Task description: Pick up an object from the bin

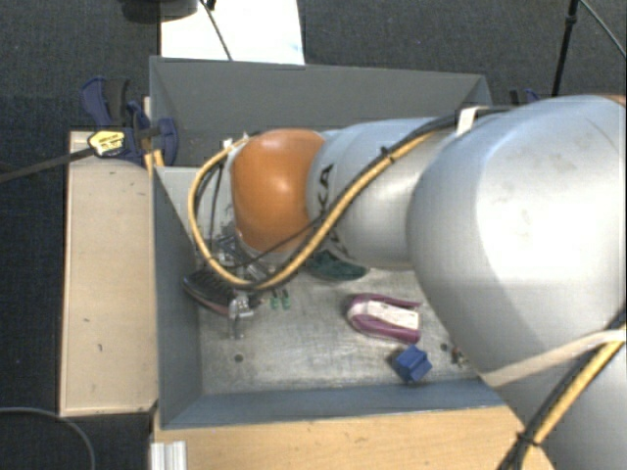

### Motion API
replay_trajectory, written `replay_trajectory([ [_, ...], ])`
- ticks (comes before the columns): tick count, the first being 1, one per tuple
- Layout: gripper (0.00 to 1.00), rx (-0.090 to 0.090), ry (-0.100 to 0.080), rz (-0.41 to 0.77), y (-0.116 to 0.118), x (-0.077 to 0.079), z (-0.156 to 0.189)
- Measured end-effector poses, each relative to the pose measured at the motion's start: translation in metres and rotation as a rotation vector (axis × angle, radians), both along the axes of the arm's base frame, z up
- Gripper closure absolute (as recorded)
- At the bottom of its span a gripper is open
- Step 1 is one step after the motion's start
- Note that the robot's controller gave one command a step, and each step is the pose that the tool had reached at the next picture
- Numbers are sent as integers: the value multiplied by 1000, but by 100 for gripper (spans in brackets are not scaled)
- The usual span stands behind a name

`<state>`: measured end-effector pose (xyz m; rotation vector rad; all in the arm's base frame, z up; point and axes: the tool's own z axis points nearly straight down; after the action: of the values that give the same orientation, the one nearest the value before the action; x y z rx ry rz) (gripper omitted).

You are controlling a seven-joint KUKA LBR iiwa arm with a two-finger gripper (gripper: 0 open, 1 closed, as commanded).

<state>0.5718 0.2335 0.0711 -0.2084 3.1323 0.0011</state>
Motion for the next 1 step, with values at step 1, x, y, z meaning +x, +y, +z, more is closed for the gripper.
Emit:
replay_trajectory([
  [1, 100, -1, 0, -7, -1, 1, 1],
])
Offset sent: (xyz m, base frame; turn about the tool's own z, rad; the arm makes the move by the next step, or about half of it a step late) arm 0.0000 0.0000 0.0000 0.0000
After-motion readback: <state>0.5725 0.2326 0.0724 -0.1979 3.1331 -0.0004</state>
